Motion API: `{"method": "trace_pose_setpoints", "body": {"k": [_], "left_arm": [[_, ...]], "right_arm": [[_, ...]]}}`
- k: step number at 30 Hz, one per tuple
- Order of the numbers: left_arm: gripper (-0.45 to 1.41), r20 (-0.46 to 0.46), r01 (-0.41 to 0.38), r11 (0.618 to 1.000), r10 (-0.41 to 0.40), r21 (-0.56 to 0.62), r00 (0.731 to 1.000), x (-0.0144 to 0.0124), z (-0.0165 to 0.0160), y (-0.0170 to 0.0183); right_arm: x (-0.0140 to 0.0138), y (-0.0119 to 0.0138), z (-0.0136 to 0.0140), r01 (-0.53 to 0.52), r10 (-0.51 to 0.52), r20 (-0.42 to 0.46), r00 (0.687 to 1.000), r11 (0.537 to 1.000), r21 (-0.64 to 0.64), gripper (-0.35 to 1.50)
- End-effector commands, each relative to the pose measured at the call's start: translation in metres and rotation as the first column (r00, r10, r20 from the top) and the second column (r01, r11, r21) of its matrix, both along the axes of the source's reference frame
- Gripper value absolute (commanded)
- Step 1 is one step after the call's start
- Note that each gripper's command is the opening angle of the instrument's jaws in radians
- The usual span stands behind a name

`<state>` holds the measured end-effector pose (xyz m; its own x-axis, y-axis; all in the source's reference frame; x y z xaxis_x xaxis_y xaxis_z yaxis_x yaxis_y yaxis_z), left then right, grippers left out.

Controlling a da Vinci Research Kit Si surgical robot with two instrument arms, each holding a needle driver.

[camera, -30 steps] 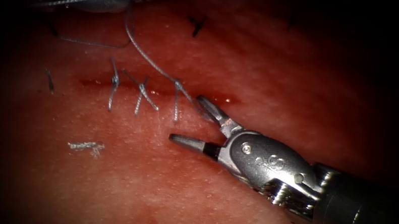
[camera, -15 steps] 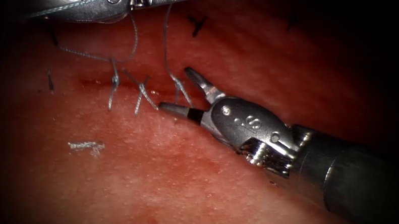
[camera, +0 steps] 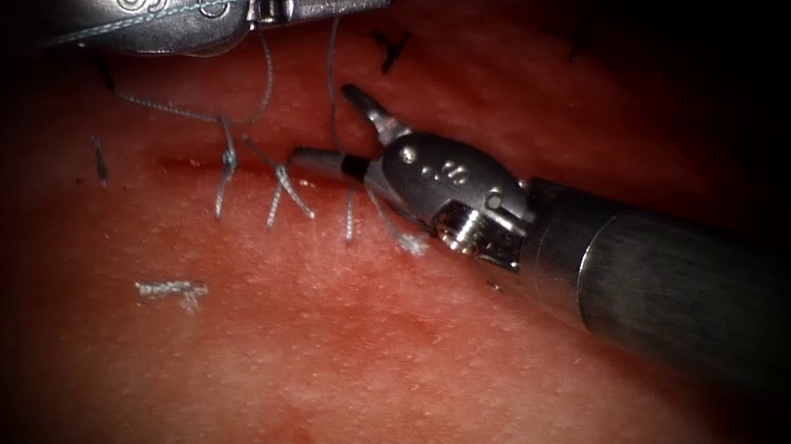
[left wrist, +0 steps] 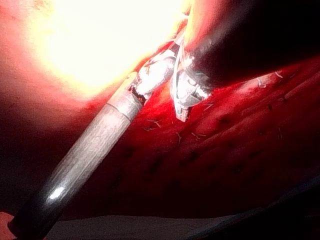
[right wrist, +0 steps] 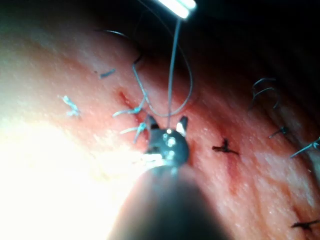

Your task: Wound Closure

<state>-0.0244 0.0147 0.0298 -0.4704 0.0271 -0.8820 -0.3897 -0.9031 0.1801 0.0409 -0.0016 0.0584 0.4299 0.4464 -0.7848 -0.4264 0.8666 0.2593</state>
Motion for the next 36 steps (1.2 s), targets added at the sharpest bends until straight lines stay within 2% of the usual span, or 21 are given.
{"method": "trace_pose_setpoints", "body": {"k": [1, 12, 18, 19, 20, 22, 28, 31, 32, 33, 34, 35, 36], "left_arm": [[-0.45, 0.004, 0.001, 1.0, -0.001, -0.002, 1.0, -0.0007, 0.0, 0.0007], [-0.45, 0.009, 0.002, 1.0, -0.002, -0.007, 1.0, -0.0011, 0.0001, 0.0005], [-0.45, 0.011, -0.001, 1.0, 0.001, -0.008, 1.0, -0.001, -0.0003, 0.0001], [-0.45, 0.013, 0.002, 1.0, -0.002, -0.003, 1.0, -0.001, -0.0003, 0.0001], [-0.45, 0.013, 0.001, 1.0, -0.001, -0.003, 1.0, -0.001, -0.0004, 0.0], [-0.45, 0.014, 0.001, 1.0, -0.001, -0.003, 1.0, -0.001, -0.0005, -0.0002], [-0.45, 0.023, 0.001, 1.0, -0.001, 0.004, 1.0, -0.0009, -0.0011, -0.0009], [-0.45, 0.028, -0.002, 1.0, 0.002, 0.002, 1.0, -0.0004, -0.0014, -0.0011], [-0.45, 0.03, -0.002, 1.0, 0.002, 0.001, 1.0, -0.0002, -0.0015, -0.0012], [-0.45, 0.033, -0.004, 1.0, 0.004, -0.001, 0.999, 0.0002, -0.0016, -0.0014], [-0.45, 0.039, -0.002, 1.0, 0.002, 0.002, 0.999, 0.0006, -0.0017, -0.0016], [-0.45, 0.042, -0.004, 1.0, 0.004, 0.0, 0.999, 0.001, -0.0018, -0.0018], [-0.45, 0.053, 0.001, 1.0, -0.002, 0.003, 0.999, 0.0016, -0.002, -0.0022]], "right_arm": [[0.0009, 0.0002, 0.0008, 0.001, -0.001, 0.0, 1.0, 1.0, -0.007, 1.0], [0.0036, 0.0006, 0.0013, -0.006, 0.006, -0.008, 1.0, 1.0, -0.008, 0.98], [0.0043, 0.0011, 0.0016, -0.026, 0.026, -0.016, 1.0, 0.999, -0.019, 0.83], [0.0044, 0.0012, 0.0016, -0.029, 0.028, -0.017, 0.999, 0.999, -0.021, 0.71], [0.0044, 0.0012, 0.0016, -0.028, 0.028, -0.017, 0.999, 0.999, -0.028, 0.41], [0.0043, 0.0012, 0.0016, -0.029, 0.028, -0.02, 0.999, 0.998, -0.051, -0.35], [0.0041, 0.0016, 0.0009, -0.032, 0.03, -0.021, 0.999, 0.989, -0.146, -0.35], [0.0038, 0.0014, 0.0006, -0.023, 0.02, -0.021, 1.0, 0.989, -0.147, -0.35], [0.0034, 0.0012, 0.0004, -0.017, 0.014, -0.023, 1.0, 0.989, -0.145, -0.32], [0.0028, 0.001, 0.0002, -0.01, 0.006, -0.026, 1.0, 0.99, -0.143, 0.14], [0.0019, 0.0008, -0.0002, -0.001, -0.003, -0.028, 1.0, 0.99, -0.139, 0.81], [0.0011, 0.0006, -0.0006, 0.001, -0.005, -0.031, 1.0, 0.991, -0.132, 1.08], [0.0001, 0.0003, -0.0011, 0.004, -0.008, -0.029, 1.0, 0.992, -0.13, 1.22]]}}
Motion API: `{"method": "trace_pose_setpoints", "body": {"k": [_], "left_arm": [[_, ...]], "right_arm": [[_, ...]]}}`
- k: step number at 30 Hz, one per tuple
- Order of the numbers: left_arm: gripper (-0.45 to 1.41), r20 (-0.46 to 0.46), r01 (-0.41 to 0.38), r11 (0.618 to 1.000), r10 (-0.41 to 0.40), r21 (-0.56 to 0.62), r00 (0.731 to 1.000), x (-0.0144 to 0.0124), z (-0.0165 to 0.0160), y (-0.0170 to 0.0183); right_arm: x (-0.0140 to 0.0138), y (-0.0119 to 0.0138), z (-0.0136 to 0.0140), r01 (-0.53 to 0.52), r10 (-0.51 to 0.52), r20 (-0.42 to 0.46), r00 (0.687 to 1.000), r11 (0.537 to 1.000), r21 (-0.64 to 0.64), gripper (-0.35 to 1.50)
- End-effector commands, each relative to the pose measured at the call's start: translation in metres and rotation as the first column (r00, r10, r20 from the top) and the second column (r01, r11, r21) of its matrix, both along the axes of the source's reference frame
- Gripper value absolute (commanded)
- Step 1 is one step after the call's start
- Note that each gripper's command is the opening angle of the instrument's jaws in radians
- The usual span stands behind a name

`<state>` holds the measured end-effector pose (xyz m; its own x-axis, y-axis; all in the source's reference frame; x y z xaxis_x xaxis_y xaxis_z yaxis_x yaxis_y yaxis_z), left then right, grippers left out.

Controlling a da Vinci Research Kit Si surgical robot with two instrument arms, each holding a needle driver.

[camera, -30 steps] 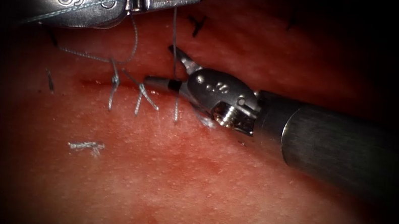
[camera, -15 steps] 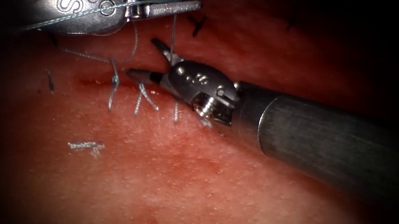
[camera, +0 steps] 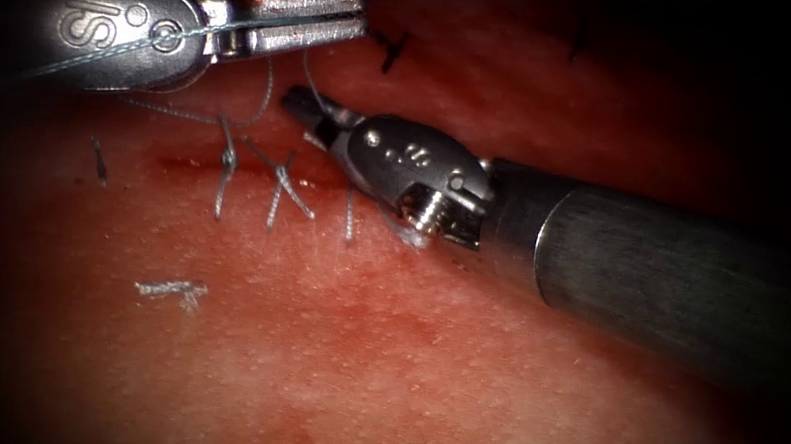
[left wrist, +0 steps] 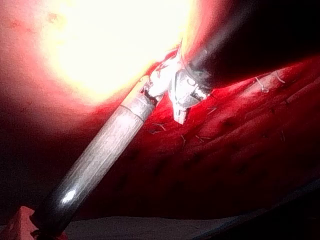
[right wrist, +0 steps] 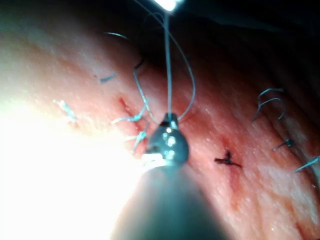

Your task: Wound Closure

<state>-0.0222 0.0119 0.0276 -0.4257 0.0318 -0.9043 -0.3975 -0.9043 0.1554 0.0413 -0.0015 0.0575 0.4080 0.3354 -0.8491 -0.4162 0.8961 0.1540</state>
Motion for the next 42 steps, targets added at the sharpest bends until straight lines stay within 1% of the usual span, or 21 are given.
{"method": "trace_pose_setpoints", "body": {"k": [1, 5, 6, 10, 14, 17, 19, 20, 21, 23, 25, 26, 27, 29, 31, 33, 34, 35, 38, 40, 42], "left_arm": [[-0.45, 0.012, 0.003, 1.0, -0.003, -0.002, 1.0, -0.0002, 0.0001, 0.0002], [-0.45, 0.027, 0.005, 1.0, -0.005, 0.013, 1.0, 0.0011, -0.0005, -0.0023], [-0.45, 0.035, 0.005, 1.0, -0.006, 0.017, 0.999, 0.0014, -0.001, -0.0041], [-0.45, 0.06, 0.012, 0.999, -0.014, 0.032, 0.998, 0.001, -0.002, -0.0077], [-0.45, 0.099, 0.003, 0.999, -0.007, 0.042, 0.995, 0.0001, -0.0036, -0.0108], [-0.45, 0.151, -0.004, 0.997, -0.008, 0.078, 0.988, -0.0005, -0.0049, -0.013], [-0.45, 0.179, -0.013, 0.996, -0.004, 0.092, 0.984, -0.0008, -0.0057, -0.0147], [-0.42, 0.192, -0.015, 0.994, -0.006, 0.109, 0.981, -0.0009, -0.006, -0.0155], [-0.25, 0.209, -0.017, 0.991, -0.012, 0.134, 0.978, -0.0009, -0.0062, -0.0165], [-0.01, 0.226, -0.026, 0.983, -0.016, 0.181, 0.974, -0.0009, -0.0064, -0.0182], [0.59, 0.23, -0.04, 0.97, -0.016, 0.24, 0.973, -0.0012, -0.0063, -0.02], [0.78, 0.229, -0.045, 0.966, -0.015, 0.256, 0.973, -0.0013, -0.0062, -0.0205], [0.91, 0.233, -0.051, 0.963, -0.013, 0.265, 0.972, -0.0015, -0.0061, -0.0209], [1.06, 0.261, -0.069, 0.949, -0.015, 0.309, 0.965, -0.0017, -0.006, -0.0213], [1.23, 0.296, -0.105, 0.924, -0.01, 0.368, 0.955, -0.0016, -0.0057, -0.0212], [1.35, 0.303, -0.136, 0.905, 0.008, 0.403, 0.953, -0.0013, -0.005, -0.0207], [1.38, 0.303, -0.163, 0.896, 0.034, 0.412, 0.952, -0.0011, -0.0042, -0.02], [1.4, 0.289, -0.166, 0.892, 0.042, 0.42, 0.956, -0.0009, -0.0035, -0.0194], [1.4, 0.224, -0.16, 0.881, 0.064, 0.445, 0.972, 0.0001, -0.0003, -0.0177], [1.33, 0.189, -0.157, 0.874, 0.076, 0.46, 0.979, 0.0009, 0.0024, -0.0169], [1.28, 0.144, -0.133, 0.878, 0.074, 0.46, 0.987, 0.0013, 0.0049, -0.0163]], "right_arm": [[-0.0014, -0.0004, -0.0006, 0.005, -0.005, -0.001, 1.0, 1.0, 0.002, 1.27], [-0.0069, -0.0027, -0.0034, 0.025, -0.025, -0.02, 0.999, 1.0, 0.0, 1.32], [-0.0091, -0.0037, -0.0045, 0.025, -0.025, -0.023, 0.999, 1.0, -0.003, 1.33], [-0.0127, -0.0054, -0.0066, 0.038, -0.038, -0.025, 0.999, 0.999, -0.001, 1.35], [-0.0145, -0.0058, -0.0079, 0.042, -0.042, -0.038, 0.998, 0.999, 0.0, 1.35], [-0.0144, -0.006, -0.0083, 0.039, -0.038, -0.043, 0.998, 0.999, 0.005, 1.47], [-0.0143, -0.0068, -0.0085, 0.078, -0.077, -0.06, 0.995, 0.997, 0.011, 1.48], [-0.0143, -0.0076, -0.0088, 0.113, -0.112, -0.066, 0.992, 0.993, 0.018, 1.48], [-0.0144, -0.0082, -0.009, 0.132, -0.13, -0.068, 0.989, 0.991, 0.021, 1.48], [-0.0148, -0.0094, -0.0093, 0.153, -0.151, -0.07, 0.986, 0.988, 0.021, 1.48], [-0.0152, -0.0099, -0.0093, 0.158, -0.157, -0.073, 0.985, 0.987, 0.017, 1.47], [-0.0155, -0.01, -0.0091, 0.162, -0.161, -0.072, 0.984, 0.987, 0.017, 1.47], [-0.0157, -0.01, -0.009, 0.163, -0.162, -0.073, 0.984, 0.986, 0.016, 1.47], [-0.0159, -0.0099, -0.0087, 0.164, -0.163, -0.072, 0.984, 0.986, 0.014, 1.45], [-0.016, -0.0097, -0.0083, 0.165, -0.164, -0.073, 0.984, 0.986, 0.013, 1.45], [-0.016, -0.0097, -0.008, 0.159, -0.158, -0.065, 0.985, 0.987, 0.012, 1.45], [-0.016, -0.0097, -0.0079, 0.159, -0.158, -0.064, 0.985, 0.987, 0.011, 1.45], [-0.016, -0.0097, -0.0078, 0.159, -0.158, -0.064, 0.985, 0.987, 0.01, 1.45], [-0.016, -0.01, -0.0076, 0.162, -0.161, -0.063, 0.985, 0.987, 0.008, 1.43], [-0.016, -0.0103, -0.0075, 0.167, -0.166, -0.06, 0.984, 0.986, 0.009, 1.42], [-0.0159, -0.0104, -0.0074, 0.169, -0.168, -0.058, 0.984, 0.986, 0.009, 1.42]]}}
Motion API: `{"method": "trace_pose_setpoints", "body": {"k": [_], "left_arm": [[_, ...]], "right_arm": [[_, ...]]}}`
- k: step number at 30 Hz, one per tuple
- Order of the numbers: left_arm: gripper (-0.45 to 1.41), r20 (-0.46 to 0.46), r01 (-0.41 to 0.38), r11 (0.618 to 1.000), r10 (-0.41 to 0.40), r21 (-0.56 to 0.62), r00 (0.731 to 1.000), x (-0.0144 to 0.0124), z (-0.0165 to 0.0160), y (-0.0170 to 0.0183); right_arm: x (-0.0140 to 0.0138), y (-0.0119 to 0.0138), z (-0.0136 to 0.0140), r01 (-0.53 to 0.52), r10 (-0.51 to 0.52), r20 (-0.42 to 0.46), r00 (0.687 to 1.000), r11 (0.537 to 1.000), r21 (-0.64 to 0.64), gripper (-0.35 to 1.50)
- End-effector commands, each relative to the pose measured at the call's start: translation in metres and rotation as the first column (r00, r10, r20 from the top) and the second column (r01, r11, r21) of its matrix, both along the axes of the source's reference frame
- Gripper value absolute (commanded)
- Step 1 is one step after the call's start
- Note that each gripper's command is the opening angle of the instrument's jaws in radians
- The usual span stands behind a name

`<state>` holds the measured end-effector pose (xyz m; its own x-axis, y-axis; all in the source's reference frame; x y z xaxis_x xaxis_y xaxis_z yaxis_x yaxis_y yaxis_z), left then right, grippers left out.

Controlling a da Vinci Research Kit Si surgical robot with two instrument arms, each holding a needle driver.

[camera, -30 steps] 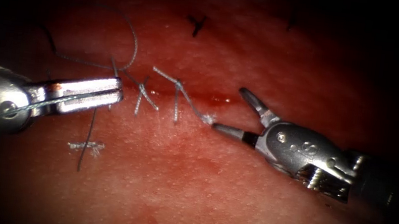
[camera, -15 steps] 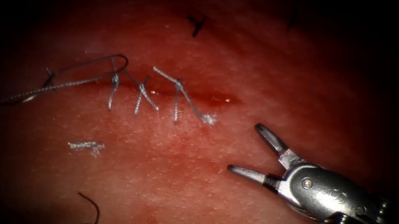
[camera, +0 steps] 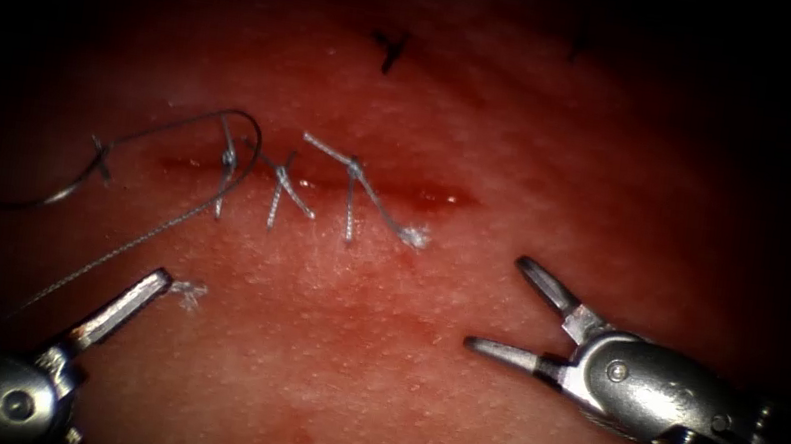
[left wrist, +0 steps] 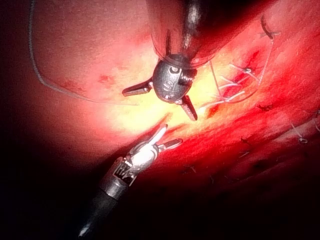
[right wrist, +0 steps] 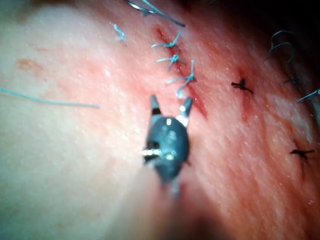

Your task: Wound Closure

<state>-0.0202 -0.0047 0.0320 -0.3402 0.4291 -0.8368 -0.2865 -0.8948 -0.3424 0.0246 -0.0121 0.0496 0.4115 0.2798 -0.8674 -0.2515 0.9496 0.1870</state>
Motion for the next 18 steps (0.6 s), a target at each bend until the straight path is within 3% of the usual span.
{"method": "trace_pose_setpoints", "body": {"k": [1, 5, 9, 11, 15, 18], "left_arm": [[1.25, -0.019, 0.005, 1.0, -0.005, -0.011, 1.0, -0.0006, 0.0021, 0.0008], [1.11, -0.036, 0.022, 0.999, -0.023, -0.024, 0.999, -0.001, 0.0072, 0.0027], [1.03, -0.05, 0.03, 0.999, -0.032, -0.044, 0.998, -0.0021, 0.0111, 0.0035], [0.96, -0.056, 0.037, 0.998, -0.04, -0.05, 0.998, -0.0028, 0.0123, 0.0039], [0.79, -0.11, 0.06, 0.994, -0.07, -0.093, 0.991, -0.0047, 0.0132, 0.0053], [0.79, -0.147, 0.078, 0.991, -0.094, -0.109, 0.985, -0.0066, 0.0136, 0.0064]], "right_arm": [[0.0009, 0.0002, 0.0004, 0.001, -0.001, -0.001, 1.0, 1.0, -0.002, 1.4], [0.0009, 0.0002, 0.0004, 0.003, -0.003, 0.0, 1.0, 1.0, -0.001, 1.37], [0.0006, 0.0, 0.0002, -0.002, 0.002, 0.001, 1.0, 1.0, 0.009, 1.22], [0.0005, -0.0001, 0.0, -0.017, 0.017, 0.022, 1.0, 1.0, 0.007, 1.12], [0.0004, 0.0003, -0.0004, -0.074, 0.074, 0.096, 0.993, 0.997, 0.0, 1.12], [0.0004, 0.0004, -0.0003, -0.088, 0.087, 0.131, 0.988, 0.996, 0.004, 1.12]]}}
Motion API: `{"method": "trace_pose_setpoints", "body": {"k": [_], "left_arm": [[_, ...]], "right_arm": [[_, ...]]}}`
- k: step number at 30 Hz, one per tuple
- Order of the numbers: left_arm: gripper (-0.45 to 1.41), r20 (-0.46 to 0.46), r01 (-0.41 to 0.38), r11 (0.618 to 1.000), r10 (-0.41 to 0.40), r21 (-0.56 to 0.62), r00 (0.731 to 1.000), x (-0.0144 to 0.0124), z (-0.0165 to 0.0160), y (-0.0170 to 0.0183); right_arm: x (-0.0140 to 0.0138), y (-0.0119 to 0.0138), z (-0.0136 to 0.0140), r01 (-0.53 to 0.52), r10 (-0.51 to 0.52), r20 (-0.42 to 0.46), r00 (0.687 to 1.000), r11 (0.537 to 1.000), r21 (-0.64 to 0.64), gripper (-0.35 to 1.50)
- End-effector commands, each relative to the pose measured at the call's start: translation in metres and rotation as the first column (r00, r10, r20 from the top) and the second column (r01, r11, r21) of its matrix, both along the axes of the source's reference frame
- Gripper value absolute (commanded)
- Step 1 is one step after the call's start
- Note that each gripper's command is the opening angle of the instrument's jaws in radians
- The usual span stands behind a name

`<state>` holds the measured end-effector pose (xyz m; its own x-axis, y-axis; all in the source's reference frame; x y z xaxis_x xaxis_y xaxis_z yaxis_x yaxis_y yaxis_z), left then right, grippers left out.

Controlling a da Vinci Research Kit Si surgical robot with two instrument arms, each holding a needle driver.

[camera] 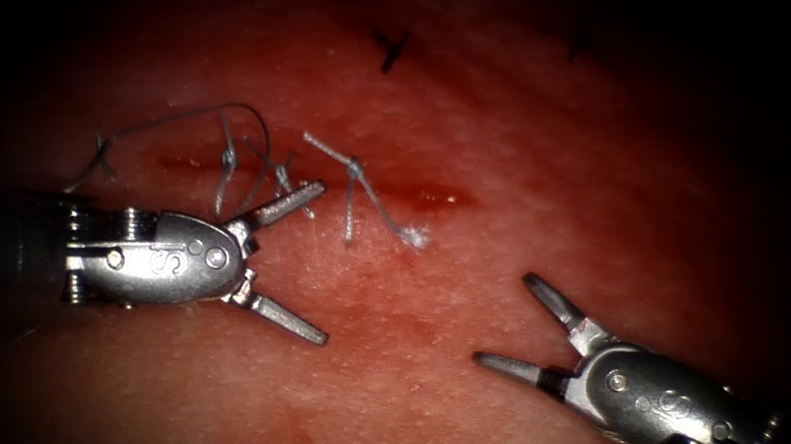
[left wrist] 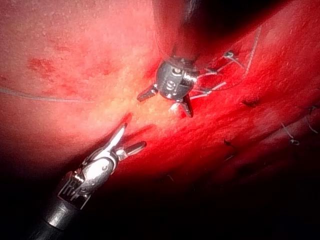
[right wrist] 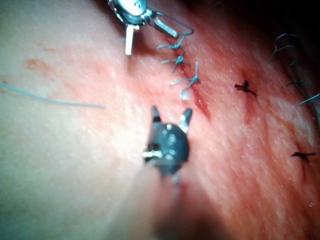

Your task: Wound Closure

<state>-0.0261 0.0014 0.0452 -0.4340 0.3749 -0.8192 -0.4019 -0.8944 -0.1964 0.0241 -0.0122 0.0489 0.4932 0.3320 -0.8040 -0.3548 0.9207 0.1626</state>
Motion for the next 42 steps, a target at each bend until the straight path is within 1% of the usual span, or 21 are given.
{"method": "trace_pose_setpoints", "body": {"k": [1, 5, 8, 11, 13, 14, 16, 18, 21, 24, 26, 30, 32, 37, 38, 39, 40, 42], "left_arm": [[0.78, -0.009, 0.011, 1.0, -0.012, -0.004, 1.0, -0.0013, 0.0006, 0.0006], [0.73, -0.077, 0.029, 0.998, -0.033, -0.053, 0.996, -0.0037, 0.0012, 0.0014], [0.63, -0.125, 0.041, 0.996, -0.051, -0.083, 0.991, -0.0051, 0.0017, 0.0018], [0.42, -0.176, 0.051, 0.993, -0.069, -0.105, 0.982, -0.0061, 0.0023, 0.0019], [0.17, -0.21, 0.053, 0.993, -0.074, -0.106, 0.975, -0.0065, 0.0028, 0.0019], [0.15, -0.224, 0.059, 0.993, -0.082, -0.107, 0.971, -0.0066, 0.003, 0.0019], [0.19, -0.262, 0.064, 0.993, -0.089, -0.103, 0.961, -0.0065, 0.0034, 0.002], [0.22, -0.275, 0.061, 0.994, -0.085, -0.096, 0.958, -0.0063, 0.0037, 0.0022], [0.22, -0.293, 0.054, 0.995, -0.077, -0.087, 0.953, -0.0059, 0.004, 0.0022], [0.24, -0.325, 0.028, 0.997, -0.049, -0.067, 0.945, -0.0058, 0.0042, 0.0021], [0.34, -0.345, 0.014, 0.998, -0.036, -0.065, 0.938, -0.0058, 0.0045, 0.0021], [0.47, -0.377, -0.007, 0.999, -0.013, -0.053, 0.926, -0.0061, 0.0054, 0.0017], [0.47, -0.385, -0.024, 0.999, 0.006, -0.041, 0.923, -0.0063, 0.0058, 0.0013], [0.22, -0.392, -0.023, 0.999, 0.007, -0.036, 0.92, -0.0067, 0.0063, 0.0011], [0.07, -0.393, -0.022, 0.999, 0.006, -0.036, 0.919, -0.0068, 0.0064, 0.0013], [-0.3, -0.395, -0.025, 0.999, 0.008, -0.039, 0.918, -0.0068, 0.0066, 0.0016], [-0.45, -0.401, -0.05, 0.997, 0.024, -0.053, 0.916, -0.0065, 0.0067, 0.0019], [-0.45, -0.398, -0.061, 0.995, 0.028, -0.072, 0.917, -0.006, 0.0066, 0.0022]], "right_arm": [[0.0008, 0.0005, 0.0004, -0.002, 0.002, 0.013, 1.0, 1.0, -0.01, 1.12], [0.0004, 0.0005, 0.0005, -0.016, 0.017, 0.038, 0.999, 1.0, -0.015, 1.12], [0.0004, 0.0005, 0.0005, -0.023, 0.023, 0.046, 0.999, 1.0, -0.015, 1.12], [0.0005, 0.0005, 0.0005, -0.025, 0.026, 0.048, 0.999, 1.0, -0.015, 1.15], [0.0006, 0.0005, 0.0005, -0.026, 0.027, 0.049, 0.998, 1.0, -0.015, 1.15], [0.0007, 0.0005, 0.0004, -0.026, 0.027, 0.049, 0.998, 1.0, -0.015, 1.17], [0.0007, 0.0005, 0.0004, -0.024, 0.025, 0.051, 0.998, 1.0, -0.02, 1.17], [0.0008, 0.0004, 0.0004, -0.025, 0.026, 0.052, 0.998, 1.0, -0.02, 1.18], [0.0009, 0.0004, 0.0004, -0.026, 0.027, 0.053, 0.998, 0.999, -0.02, 1.2], [0.001, 0.0005, 0.0004, -0.027, 0.028, 0.054, 0.998, 0.999, -0.02, 1.22], [0.001, 0.0005, 0.0004, -0.027, 0.028, 0.054, 0.998, 0.999, -0.02, 1.23], [0.0012, 0.0005, 0.0004, -0.027, 0.028, 0.059, 0.998, 0.999, -0.025, 1.25], [0.0012, 0.0005, 0.0004, -0.027, 0.029, 0.059, 0.998, 0.999, -0.025, 1.25], [0.0014, 0.0005, 0.0006, -0.029, 0.031, 0.06, 0.998, 0.999, -0.026, 1.25], [0.0014, 0.0004, 0.0006, -0.03, 0.031, 0.06, 0.998, 0.999, -0.026, 1.25], [0.0016, 0.0005, 0.0006, -0.031, 0.032, 0.061, 0.998, 0.999, -0.026, 1.25], [0.0016, 0.0005, 0.0006, -0.031, 0.033, 0.062, 0.998, 0.999, -0.026, 1.23], [0.0016, 0.0006, 0.0007, -0.029, 0.031, 0.064, 0.997, 0.999, -0.03, 1.23]]}}
